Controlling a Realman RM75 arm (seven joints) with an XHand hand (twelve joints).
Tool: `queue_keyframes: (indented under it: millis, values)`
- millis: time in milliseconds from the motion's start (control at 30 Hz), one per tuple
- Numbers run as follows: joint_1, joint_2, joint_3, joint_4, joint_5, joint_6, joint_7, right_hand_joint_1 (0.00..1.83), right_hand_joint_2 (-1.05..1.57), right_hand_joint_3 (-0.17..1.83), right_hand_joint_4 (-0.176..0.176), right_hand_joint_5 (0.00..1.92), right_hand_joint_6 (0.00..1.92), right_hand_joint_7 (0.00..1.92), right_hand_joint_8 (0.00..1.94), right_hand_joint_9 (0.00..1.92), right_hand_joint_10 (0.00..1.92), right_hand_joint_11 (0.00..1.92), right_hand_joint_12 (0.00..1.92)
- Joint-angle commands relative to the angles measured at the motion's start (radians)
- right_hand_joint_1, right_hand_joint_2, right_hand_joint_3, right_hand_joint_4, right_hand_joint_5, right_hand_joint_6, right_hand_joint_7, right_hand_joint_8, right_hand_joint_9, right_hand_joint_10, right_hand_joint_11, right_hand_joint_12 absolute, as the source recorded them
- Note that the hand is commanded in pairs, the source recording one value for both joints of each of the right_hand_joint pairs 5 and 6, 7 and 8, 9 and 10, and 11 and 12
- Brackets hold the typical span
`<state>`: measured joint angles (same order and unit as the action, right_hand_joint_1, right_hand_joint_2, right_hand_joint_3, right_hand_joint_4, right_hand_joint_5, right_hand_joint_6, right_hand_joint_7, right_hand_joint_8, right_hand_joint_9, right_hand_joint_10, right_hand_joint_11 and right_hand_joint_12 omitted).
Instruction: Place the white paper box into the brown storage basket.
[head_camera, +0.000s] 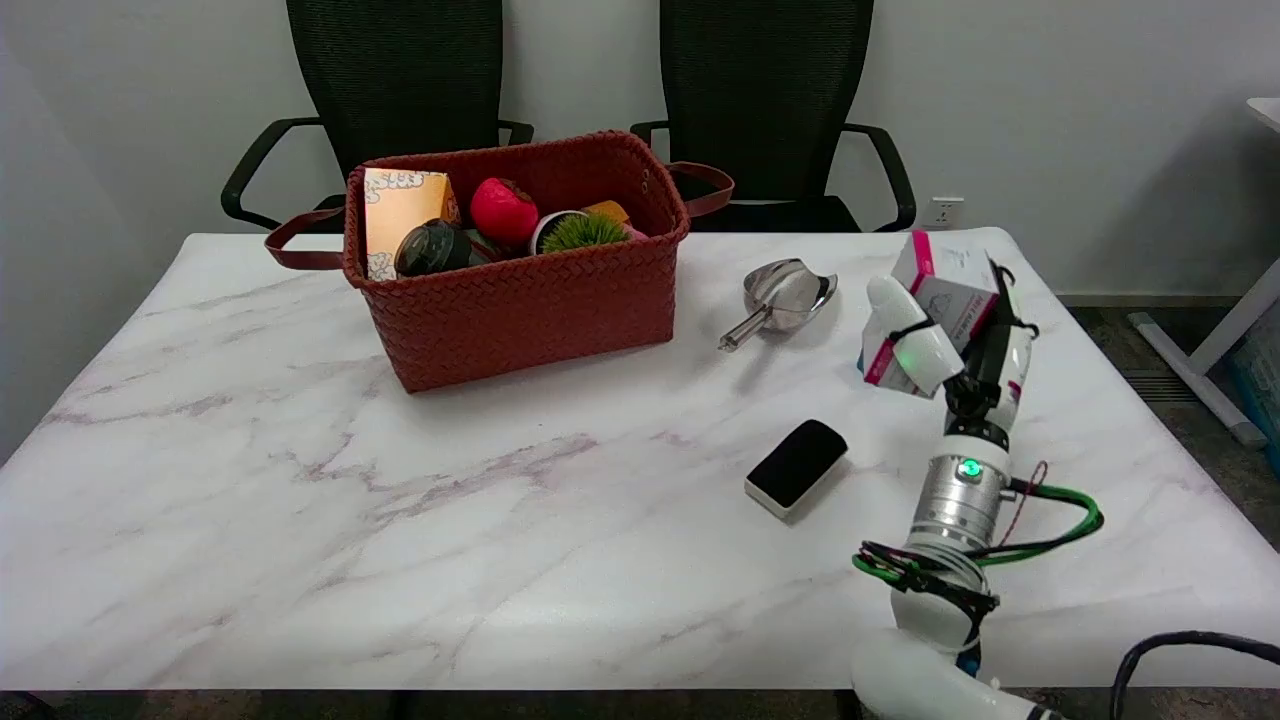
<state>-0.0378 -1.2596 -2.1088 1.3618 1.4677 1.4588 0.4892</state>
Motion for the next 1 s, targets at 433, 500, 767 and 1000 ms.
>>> queue_keyframes:
  millis: [433, 500, 767, 1000]
  values:
    - [0.301, 0.054, 0.021, 0.013, -0.071, -0.350, -0.121, 1.19, 0.98, 0.42, 0.000, 0.42, 0.42, 0.94, 0.94, 0.83, 0.83, 0.85, 0.85]
    - [0.323, 0.054, 0.021, 0.008, -0.071, -0.368, -0.135, 1.19, 0.97, 0.44, 0.000, 0.42, 0.42, 0.94, 0.94, 0.83, 0.83, 0.85, 0.85]
    - [0.393, 0.045, 0.013, -0.028, -0.067, -0.447, -0.140, 1.19, 0.96, 0.46, 0.000, 0.43, 0.43, 0.94, 0.94, 0.82, 0.82, 0.79, 0.79]
    - [0.460, 0.021, 0.012, -0.071, -0.070, -0.557, -0.134, 1.18, 0.93, 0.50, 0.000, 0.44, 0.44, 0.94, 0.94, 0.82, 0.82, 0.74, 0.74]
